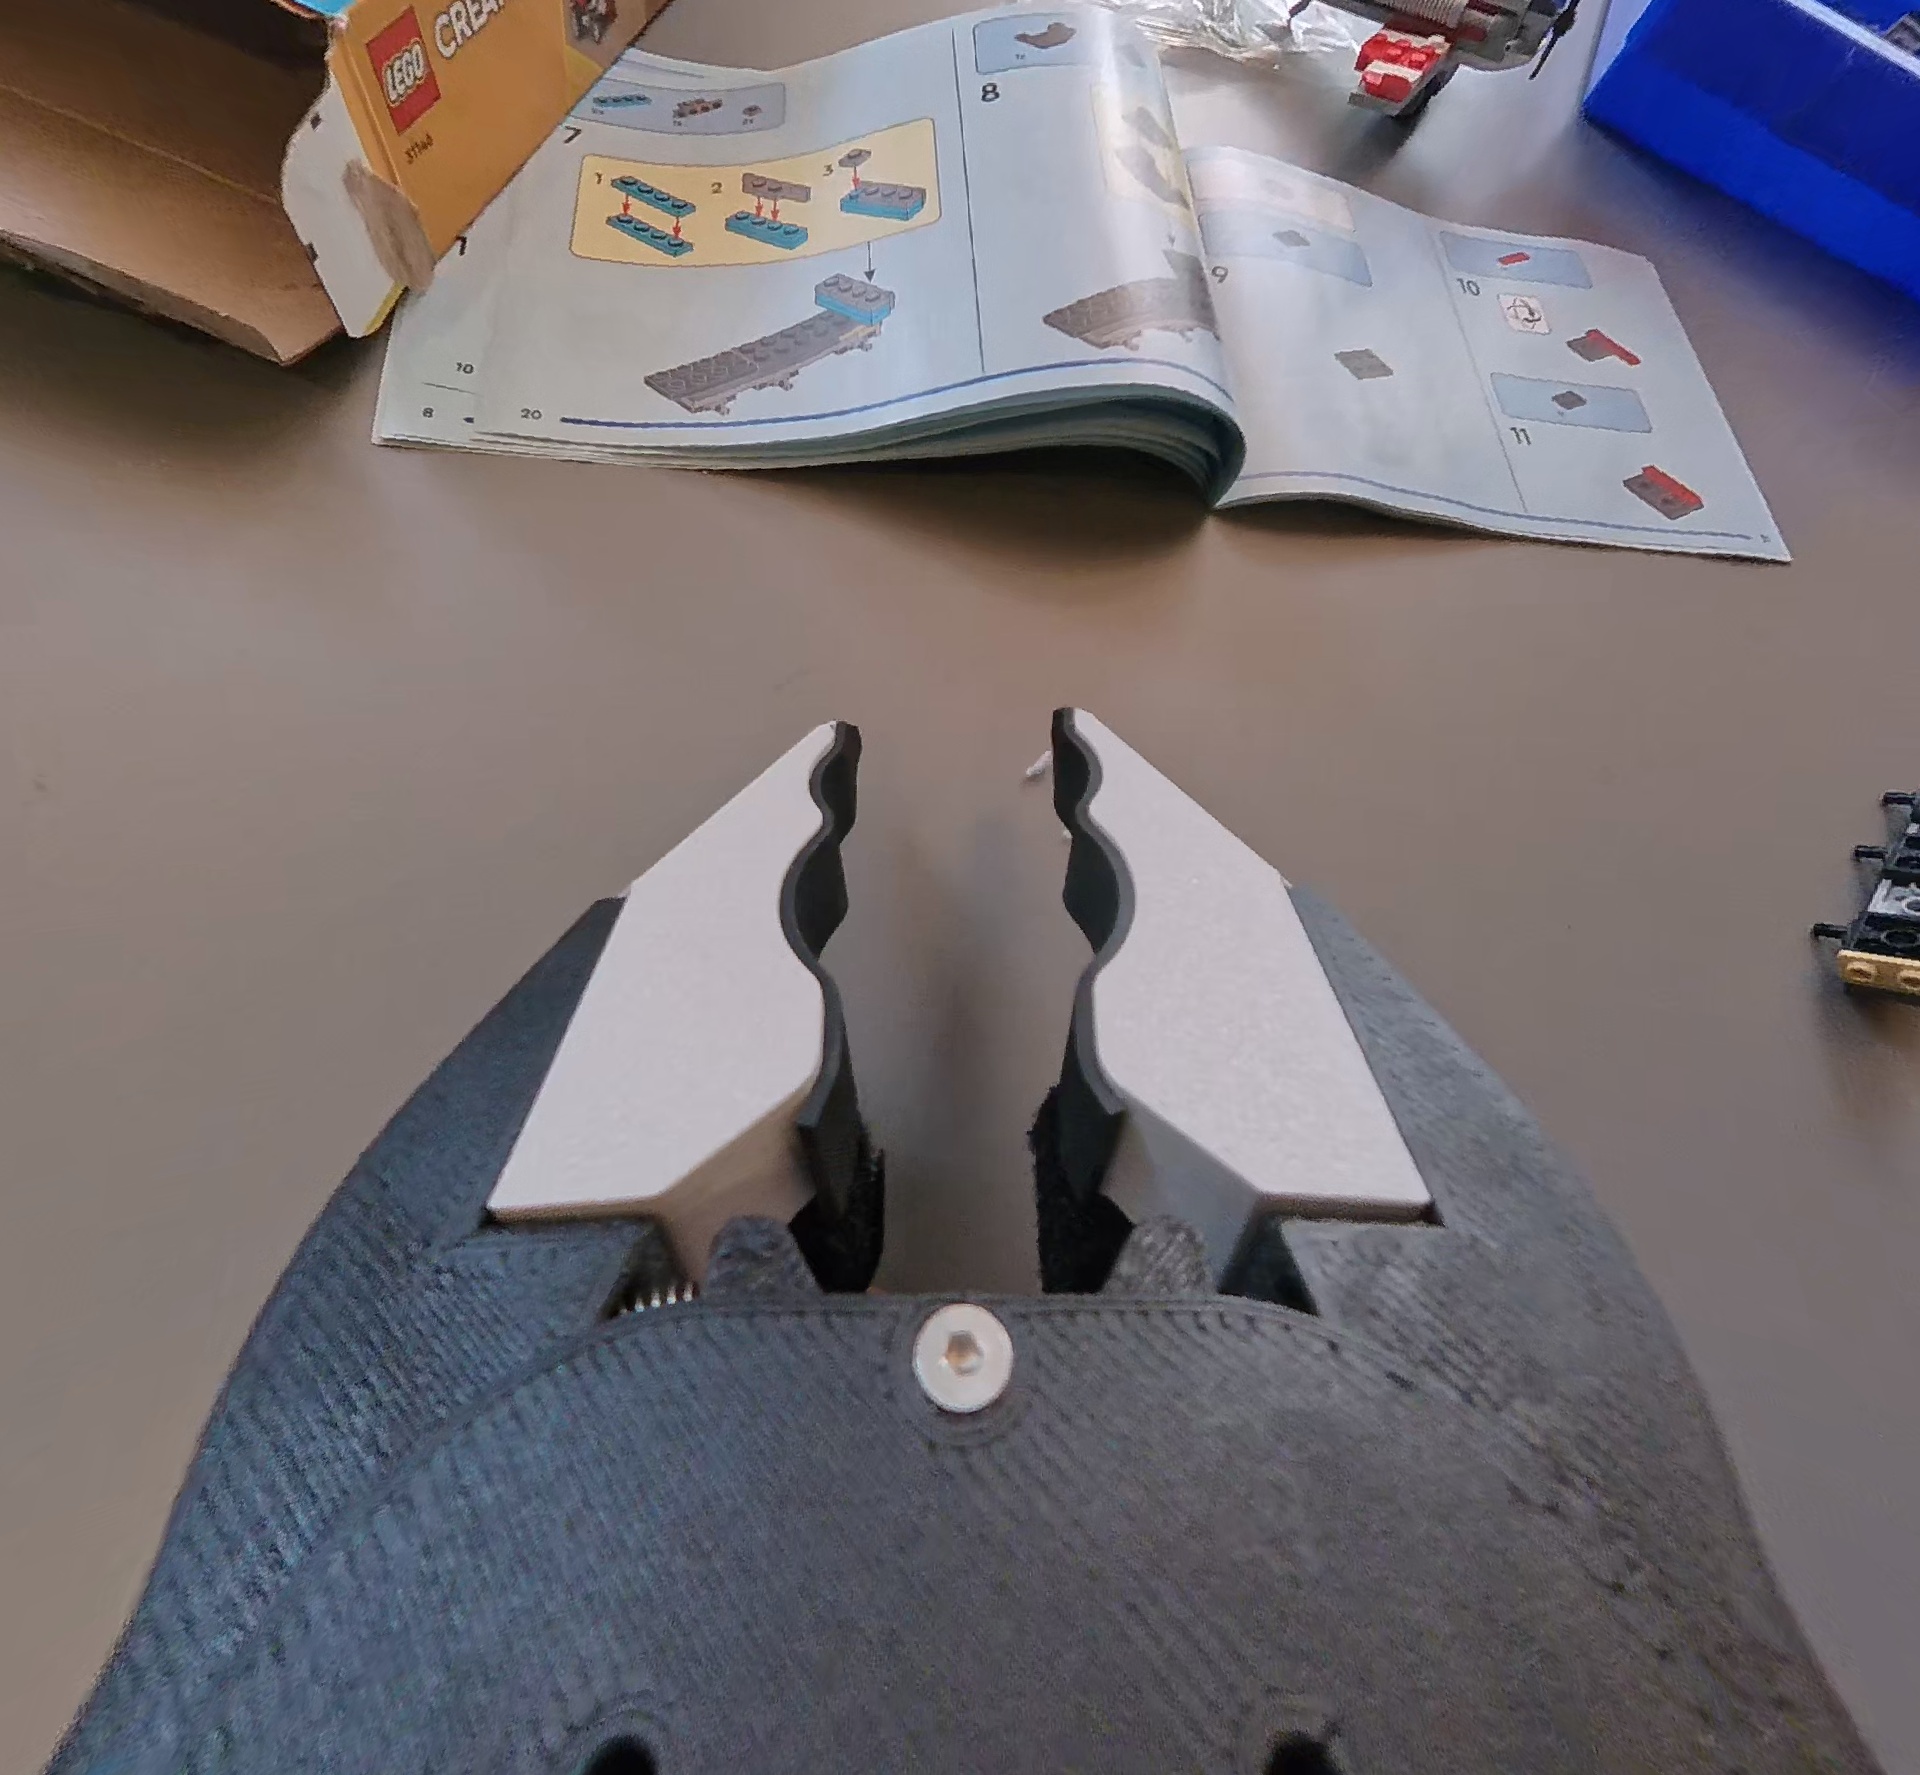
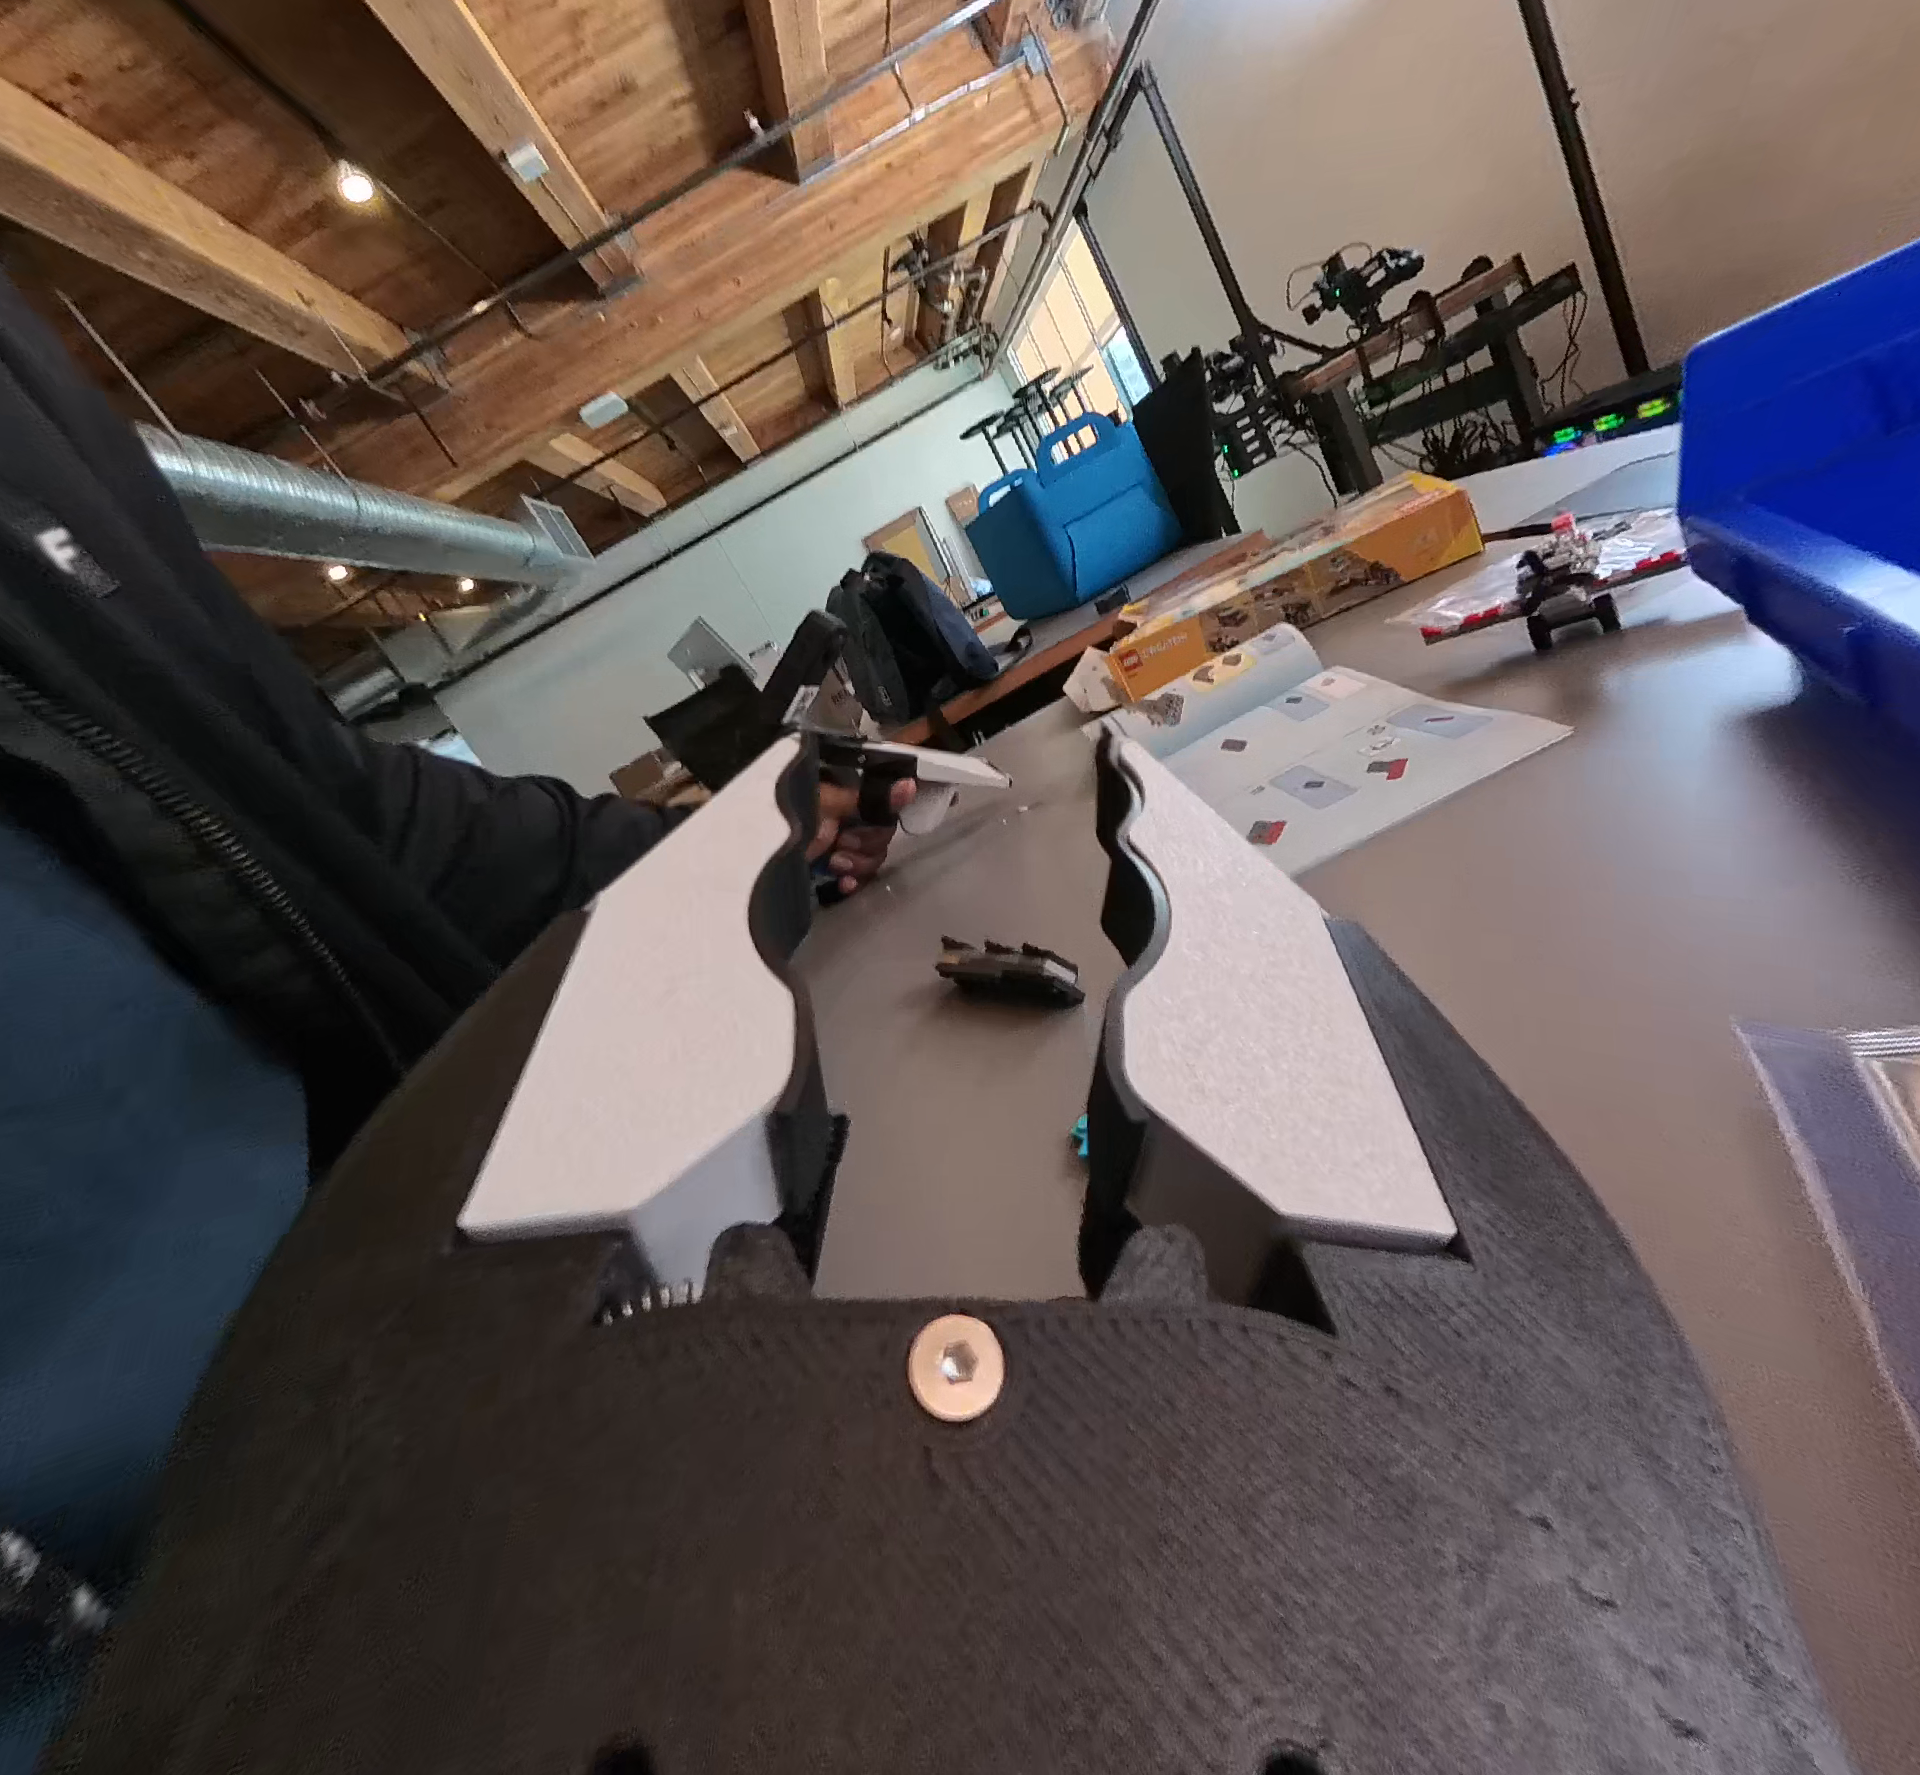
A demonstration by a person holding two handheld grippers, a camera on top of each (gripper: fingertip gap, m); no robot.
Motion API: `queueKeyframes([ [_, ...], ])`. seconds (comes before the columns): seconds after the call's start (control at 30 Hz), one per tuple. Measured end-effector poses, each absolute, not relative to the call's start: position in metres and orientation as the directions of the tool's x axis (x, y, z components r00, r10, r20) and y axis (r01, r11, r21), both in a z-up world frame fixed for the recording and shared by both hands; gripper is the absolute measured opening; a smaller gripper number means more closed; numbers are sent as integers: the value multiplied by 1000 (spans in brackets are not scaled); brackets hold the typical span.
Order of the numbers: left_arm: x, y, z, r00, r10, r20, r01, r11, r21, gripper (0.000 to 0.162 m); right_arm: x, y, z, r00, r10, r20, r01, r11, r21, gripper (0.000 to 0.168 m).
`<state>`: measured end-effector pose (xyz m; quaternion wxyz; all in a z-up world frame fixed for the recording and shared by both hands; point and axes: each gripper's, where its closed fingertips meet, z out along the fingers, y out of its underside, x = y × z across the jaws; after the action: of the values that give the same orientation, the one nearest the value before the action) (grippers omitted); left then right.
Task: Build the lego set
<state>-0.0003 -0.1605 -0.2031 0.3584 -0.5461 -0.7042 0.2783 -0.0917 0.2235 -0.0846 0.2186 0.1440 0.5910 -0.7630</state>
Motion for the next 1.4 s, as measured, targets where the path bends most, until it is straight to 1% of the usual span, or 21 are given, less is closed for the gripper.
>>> queueKeyframes([
  [0.2,-1,-155,-202,-111,976,190,573,219,-790,39,-87,213,-93,-866,-146,-478,495,-128,-859,54],
  [0.37,-1,-153,-200,-96,975,202,567,220,-794,39,-89,214,-93,-872,-106,-477,488,-150,-860,54],
  [0.47,-1,-152,-197,-80,972,220,550,227,-803,39,-85,209,-96,-873,-99,-478,488,-131,-863,54],
  [0.53,0,-152,-193,-73,969,234,527,237,-816,39,-83,203,-97,-875,-103,-473,483,-112,-869,54],
  [0.67,2,-154,-180,-61,960,274,455,271,-848,39,-89,185,-90,-862,-146,-485,503,-137,-853,54],
  [0.77,5,-159,-172,-58,945,323,396,318,-861,38,-98,171,-89,-869,-137,-475,492,-148,-858,54],
  [0.87,7,-160,-167,-45,935,351,367,342,-865,38,-103,158,-90,-890,-115,-441,453,-128,-882,54],
  [0.97,7,-156,-167,-25,940,341,374,325,-868,38,-105,150,-96,-918,-82,-387,393,-79,-916,53],
  [1.2,7,-155,-166,-20,944,330,371,314,-874,38,-115,150,-102,-953,-37,-301,302,-27,-953,53],
  [1.37,6,-153,-167,-17,946,323,384,305,-872,38,-121,159,-96,-933,-64,-353,358,-95,-929,51],
  [1.4,5,-154,-165,-20,955,297,369,284,-885,39,-122,160,-95,-929,-70,-363,369,-101,-924,51],
])
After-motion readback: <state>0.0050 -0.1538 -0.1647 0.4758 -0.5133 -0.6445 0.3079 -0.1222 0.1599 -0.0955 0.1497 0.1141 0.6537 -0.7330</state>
